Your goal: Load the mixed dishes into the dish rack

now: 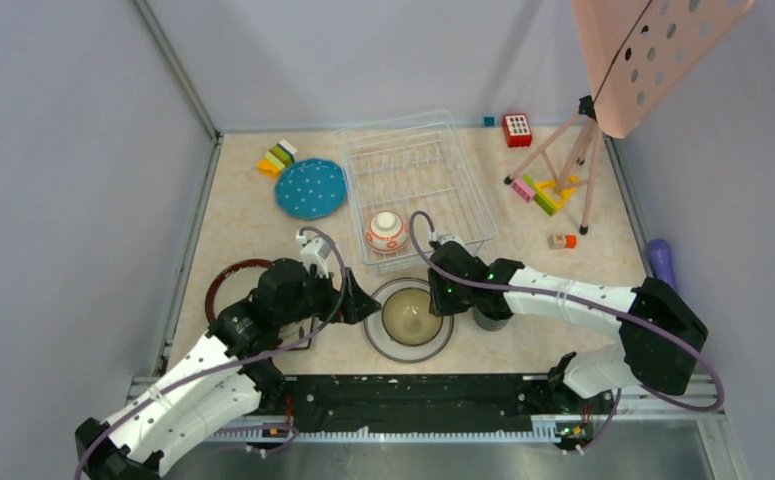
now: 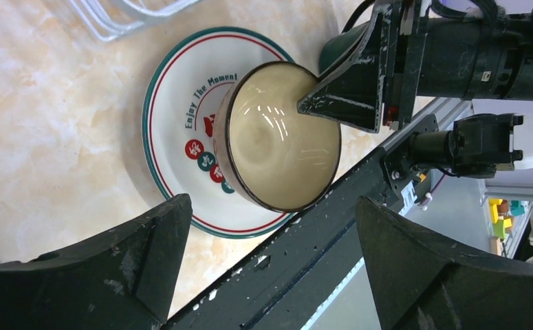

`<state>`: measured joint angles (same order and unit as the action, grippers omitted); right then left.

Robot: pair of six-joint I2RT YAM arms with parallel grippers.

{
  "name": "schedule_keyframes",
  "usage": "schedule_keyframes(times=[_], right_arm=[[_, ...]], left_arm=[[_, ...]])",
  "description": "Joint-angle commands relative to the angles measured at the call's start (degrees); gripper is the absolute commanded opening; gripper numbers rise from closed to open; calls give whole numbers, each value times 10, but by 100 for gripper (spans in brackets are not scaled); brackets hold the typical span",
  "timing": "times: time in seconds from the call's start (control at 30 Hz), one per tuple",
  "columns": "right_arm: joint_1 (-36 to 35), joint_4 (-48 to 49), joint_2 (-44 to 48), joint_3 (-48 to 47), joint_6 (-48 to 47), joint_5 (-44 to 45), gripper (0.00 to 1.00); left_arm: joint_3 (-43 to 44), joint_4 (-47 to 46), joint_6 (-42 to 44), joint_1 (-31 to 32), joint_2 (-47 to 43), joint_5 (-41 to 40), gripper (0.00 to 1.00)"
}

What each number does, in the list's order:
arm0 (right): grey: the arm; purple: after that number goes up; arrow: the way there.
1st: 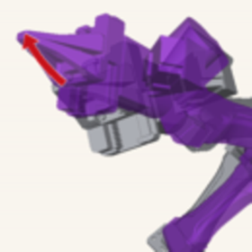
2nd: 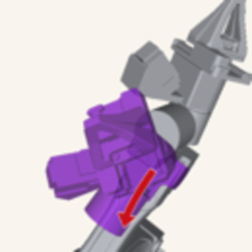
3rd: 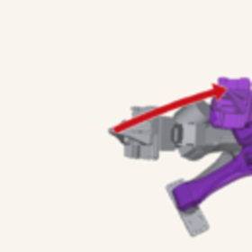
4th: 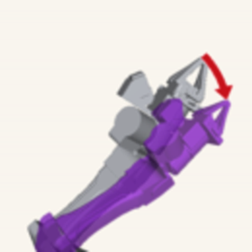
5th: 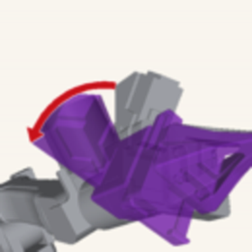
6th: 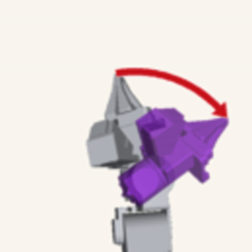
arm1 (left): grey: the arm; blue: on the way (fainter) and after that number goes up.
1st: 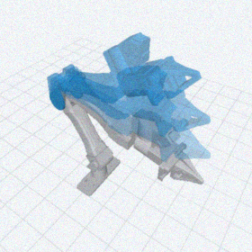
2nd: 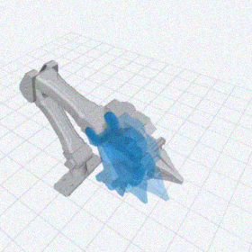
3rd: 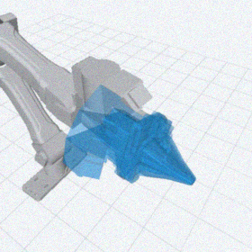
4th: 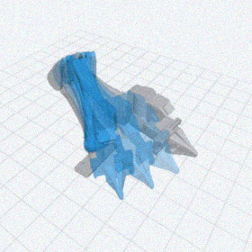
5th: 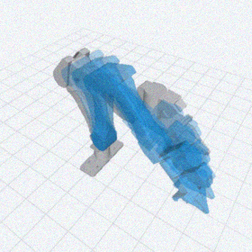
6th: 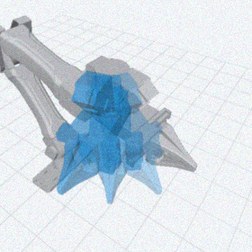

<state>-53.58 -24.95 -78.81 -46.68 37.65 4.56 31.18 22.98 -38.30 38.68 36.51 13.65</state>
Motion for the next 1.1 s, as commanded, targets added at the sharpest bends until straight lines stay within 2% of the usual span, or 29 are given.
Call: schedule_keyframes(times=[0.0,0.03,0.13,0.17,0.37,0.57,0.83,1.07], right_arm=[[-5,11,15,3,0,-9,22],[-6,11,15,2,1,-11,21],[-5,10,19,-1,1,-11,3],[-5,8,23,-3,3,-7,0],[-5,43,108,5,19,-2,0],[0,86,196,27,34,-25,0],[8,92,228,14,40,-72,0],[21,113,223,3,44,-108,0]], left_arm=[[-21,-30,-19,-2,-7,21,93],[-23,-33,-23,-2,-6,26,94],[-33,-43,-34,-2,-6,43,93],[-38,-46,-39,-2,-6,47,94],[-79,-97,-72,-2,-3,83,94],[-109,-213,-112,-1,-4,132,98],[-100,-318,-186,-3,18,179,98],[-96,-320,-210,-2,24,176,98]])
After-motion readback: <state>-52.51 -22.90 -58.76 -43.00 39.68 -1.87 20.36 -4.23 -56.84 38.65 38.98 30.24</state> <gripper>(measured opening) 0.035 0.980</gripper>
